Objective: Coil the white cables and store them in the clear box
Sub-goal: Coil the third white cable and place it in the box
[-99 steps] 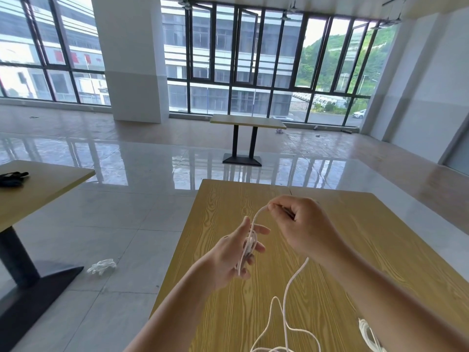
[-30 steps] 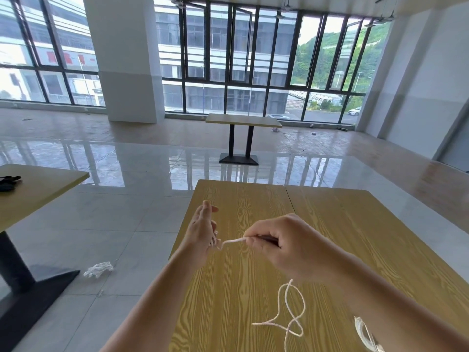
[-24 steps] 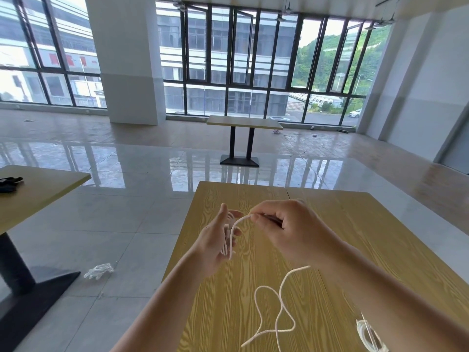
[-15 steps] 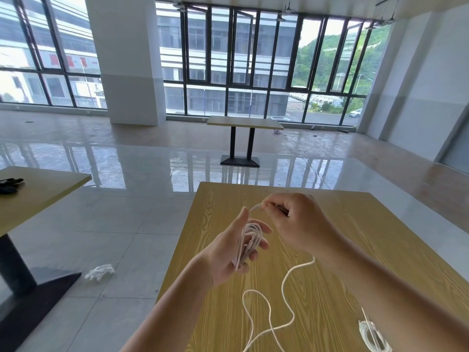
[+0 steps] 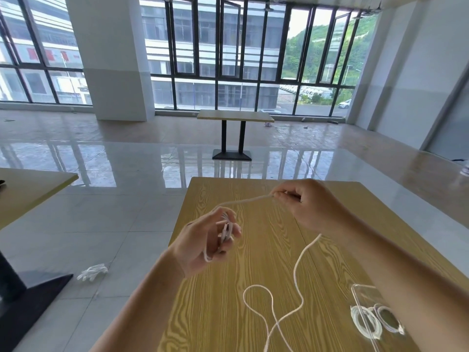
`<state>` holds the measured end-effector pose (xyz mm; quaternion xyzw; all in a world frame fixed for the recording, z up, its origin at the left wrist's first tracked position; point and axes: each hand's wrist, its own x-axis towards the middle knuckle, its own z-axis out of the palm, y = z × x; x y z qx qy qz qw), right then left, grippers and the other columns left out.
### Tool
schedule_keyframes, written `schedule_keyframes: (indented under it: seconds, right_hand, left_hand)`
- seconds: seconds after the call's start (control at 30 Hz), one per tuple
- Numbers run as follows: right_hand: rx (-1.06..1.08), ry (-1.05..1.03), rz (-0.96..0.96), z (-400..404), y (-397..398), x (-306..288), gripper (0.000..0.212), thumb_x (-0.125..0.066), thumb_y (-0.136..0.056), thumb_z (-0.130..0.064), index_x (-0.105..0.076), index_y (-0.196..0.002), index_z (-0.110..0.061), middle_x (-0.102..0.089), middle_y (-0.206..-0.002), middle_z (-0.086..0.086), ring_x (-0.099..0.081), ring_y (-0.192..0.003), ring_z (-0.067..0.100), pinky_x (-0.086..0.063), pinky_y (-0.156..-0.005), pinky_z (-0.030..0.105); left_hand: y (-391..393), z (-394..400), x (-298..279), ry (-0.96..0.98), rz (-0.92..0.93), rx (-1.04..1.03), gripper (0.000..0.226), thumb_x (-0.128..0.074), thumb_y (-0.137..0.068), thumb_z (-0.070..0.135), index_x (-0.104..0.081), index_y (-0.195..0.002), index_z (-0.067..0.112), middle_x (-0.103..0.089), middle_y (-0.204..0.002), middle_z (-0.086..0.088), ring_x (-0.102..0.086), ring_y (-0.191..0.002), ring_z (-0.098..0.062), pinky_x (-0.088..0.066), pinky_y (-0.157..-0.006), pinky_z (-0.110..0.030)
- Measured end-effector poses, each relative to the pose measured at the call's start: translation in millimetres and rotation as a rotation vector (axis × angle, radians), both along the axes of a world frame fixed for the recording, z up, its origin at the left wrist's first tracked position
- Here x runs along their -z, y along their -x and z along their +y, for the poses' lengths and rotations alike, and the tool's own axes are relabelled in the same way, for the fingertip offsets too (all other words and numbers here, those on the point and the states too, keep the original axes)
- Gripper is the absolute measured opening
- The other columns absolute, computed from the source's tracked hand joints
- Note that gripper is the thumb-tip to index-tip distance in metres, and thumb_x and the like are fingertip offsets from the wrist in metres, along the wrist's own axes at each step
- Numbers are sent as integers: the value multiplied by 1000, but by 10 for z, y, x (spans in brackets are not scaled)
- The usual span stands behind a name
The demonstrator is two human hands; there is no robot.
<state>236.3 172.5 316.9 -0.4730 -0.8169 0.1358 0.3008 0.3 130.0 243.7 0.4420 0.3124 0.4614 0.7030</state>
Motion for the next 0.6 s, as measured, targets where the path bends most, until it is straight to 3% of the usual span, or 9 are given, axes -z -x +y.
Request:
schedule_keyframes:
  seconds: [0.07,0.1,0.2,0.33,0.47,0.6]
  right_hand:
    - [55,-5,35,71,-78,-7,18,-60,-98,-24,-74,-108,-23,-76,-80,2,-73,-73,20,-59,-68,34]
    - [78,-12,53,91,-101,2,19,-60,-98,-23,-74,-110,-21,-77,-84,4,-73,-76,24,-58,-69,28]
    - [95,-47,50,58,-55,57,19,-59,-99,-19,-74,-109,-15,-70,-77,-6,-65,-68,4,-43,-62,7]
    - [59,-18,-49,-45,76,186,19,-56,-99,-18,-75,-100,-15,-59,-61,-12,-53,-49,7,-45,-51,22]
    - [9,37,-141,-146,152,312,19,-56,-99,-20,-74,-94,-19,-59,-58,-12,-47,-42,5,-38,-42,18]
    - [-15,92,-200,-260,226,378,21,-53,-100,-23,-72,-91,-19,-60,-63,-13,-51,-47,2,-36,-46,16]
  left_hand:
    - [64,16,-4,20,-86,-32,30,-42,-101,27,-63,-84,16,-62,-82,-12,-47,-54,-16,-37,-40,-22]
    - [75,25,-4,29,-114,-55,32,-40,-102,29,-65,-87,15,-63,-82,-13,-50,-54,-17,-40,-40,-23]
    - [29,52,0,18,-102,-145,36,-38,-103,34,-69,-106,16,-68,-90,-17,-61,-64,-22,-50,-50,-30]
    - [-93,101,-14,33,-142,-306,33,-42,-103,35,-65,-119,18,-72,-107,-22,-72,-89,-32,-60,-74,-41]
    - [-164,160,-20,100,-262,-427,30,-43,-105,33,-65,-118,16,-71,-114,-25,-71,-104,-36,-58,-86,-46]
    - [-223,184,-36,144,-374,-435,36,-39,-106,37,-61,-126,16,-71,-114,-25,-70,-106,-38,-54,-90,-48]
